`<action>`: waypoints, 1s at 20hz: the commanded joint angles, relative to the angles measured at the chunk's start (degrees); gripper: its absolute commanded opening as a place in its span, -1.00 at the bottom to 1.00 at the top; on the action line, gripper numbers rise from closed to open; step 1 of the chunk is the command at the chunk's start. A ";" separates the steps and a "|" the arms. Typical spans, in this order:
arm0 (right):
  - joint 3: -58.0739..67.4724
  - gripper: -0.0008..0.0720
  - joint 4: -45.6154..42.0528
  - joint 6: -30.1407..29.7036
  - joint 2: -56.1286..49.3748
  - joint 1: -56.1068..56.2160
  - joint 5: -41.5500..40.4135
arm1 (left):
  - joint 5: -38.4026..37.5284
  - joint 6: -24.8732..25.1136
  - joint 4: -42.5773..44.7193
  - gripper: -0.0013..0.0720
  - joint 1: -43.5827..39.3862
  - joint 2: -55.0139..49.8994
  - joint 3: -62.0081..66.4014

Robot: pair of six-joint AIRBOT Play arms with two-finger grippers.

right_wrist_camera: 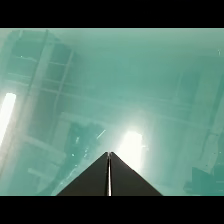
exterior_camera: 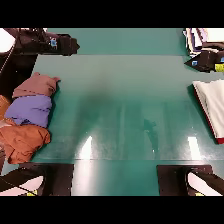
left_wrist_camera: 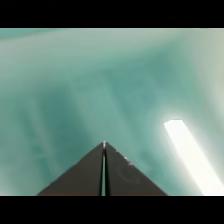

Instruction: Fold the shirts.

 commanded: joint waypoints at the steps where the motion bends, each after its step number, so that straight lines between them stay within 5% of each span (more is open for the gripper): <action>1: 0.07 -0.93 0.00 0.07 0.02 0.04 0.00 | -1.11 -2.84 21.90 -0.68 0.09 -1.05 -0.13; 2: 0.07 -0.93 -0.02 0.07 0.02 0.04 -0.11 | -2.54 -6.01 27.78 0.22 0.81 -2.01 -0.72; 3: 0.07 -0.93 0.04 0.09 0.02 0.04 -0.13 | -3.19 -8.96 30.82 0.79 2.21 -3.10 -1.77; 14: 0.04 -0.93 0.07 0.81 0.02 0.04 -0.24 | -1.70 -13.16 30.84 0.81 19.69 -17.64 -12.63; 15: 0.04 -0.93 0.07 0.83 0.02 0.04 -0.31 | -1.38 -13.16 30.80 0.63 19.69 -17.62 -12.61; 17: 0.07 -0.93 0.04 1.16 0.02 0.04 -0.70 | -1.75 -13.14 30.71 -0.66 19.69 -17.35 -11.72; 18: 0.04 -0.93 0.07 1.20 0.02 0.04 -0.66 | -2.60 -13.11 30.71 -0.90 19.69 -17.22 -10.54; 20: 0.07 -0.93 0.22 1.20 0.04 0.04 -0.70 | -3.69 -13.11 30.64 -0.91 19.56 -15.17 -7.56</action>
